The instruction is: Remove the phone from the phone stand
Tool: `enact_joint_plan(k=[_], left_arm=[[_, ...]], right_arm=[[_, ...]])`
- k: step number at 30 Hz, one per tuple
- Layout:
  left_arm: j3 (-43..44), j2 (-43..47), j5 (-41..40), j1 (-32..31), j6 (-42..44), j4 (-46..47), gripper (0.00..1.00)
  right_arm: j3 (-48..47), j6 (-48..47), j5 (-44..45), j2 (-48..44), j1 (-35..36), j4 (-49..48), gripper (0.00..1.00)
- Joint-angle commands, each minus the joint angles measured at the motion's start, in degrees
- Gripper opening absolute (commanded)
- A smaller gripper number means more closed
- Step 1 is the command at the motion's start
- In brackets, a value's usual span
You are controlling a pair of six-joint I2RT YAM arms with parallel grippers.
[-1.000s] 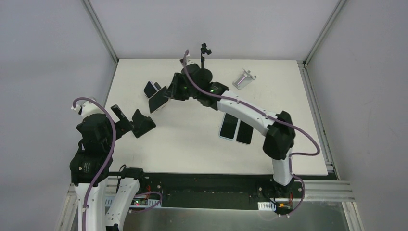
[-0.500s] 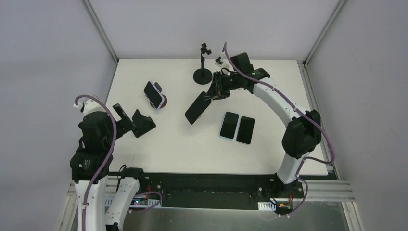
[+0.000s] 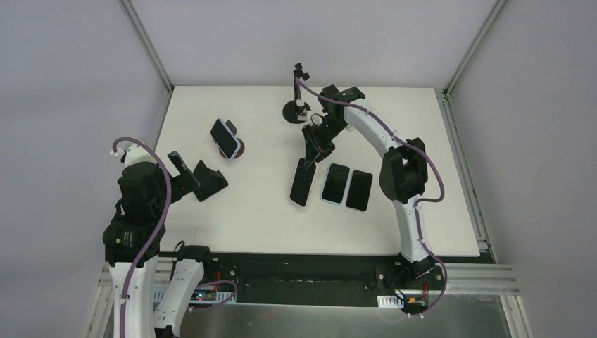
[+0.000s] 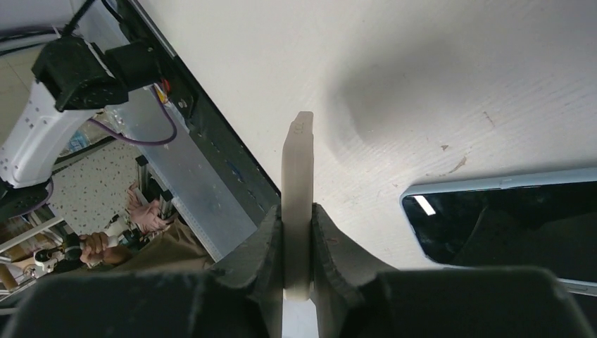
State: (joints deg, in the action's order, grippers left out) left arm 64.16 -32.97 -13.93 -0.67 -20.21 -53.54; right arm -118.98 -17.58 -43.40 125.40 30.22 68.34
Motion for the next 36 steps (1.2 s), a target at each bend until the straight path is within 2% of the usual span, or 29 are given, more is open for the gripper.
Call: enact_joint_plan(k=[1,12,17,22,28,31,36], left_arm=[[0.28,-0.22,0.73,0.32,0.96,0.5,0.99],[0.12,-0.69,0.74,0.32,1.35,0.87,0.99],[0.1,-0.85,0.72,0.32,1.62,0.89,0.99],[0.44,-1.56,1.13,0.32,1.7,0.98,0.99],[0.2,-1.57,1.47,0.32,1.75,0.98,0.99],[0.18,-1.64,1.78,0.32,1.83,0.94,0.99],[0.27,-1.83,1.97,0.32,1.83,0.94,0.99]], right_arm=[[-3.97,-6.01,-1.59,2.08,0.08,7.07,0.02],[-1.96,-6.92,2.27,5.18,-0.05,-0.02,0.02],[-2.0,-6.64,5.06,7.59,-0.62,-1.46,0.05],[-0.83,-5.92,4.26,8.99,-1.64,-2.77,0.18],[0.08,-5.14,3.42,10.49,-1.95,-2.56,0.29],[1.14,-4.94,3.66,10.67,-2.01,-2.92,0.4],[2.34,-4.45,4.48,10.06,-2.03,-4.4,0.52]])
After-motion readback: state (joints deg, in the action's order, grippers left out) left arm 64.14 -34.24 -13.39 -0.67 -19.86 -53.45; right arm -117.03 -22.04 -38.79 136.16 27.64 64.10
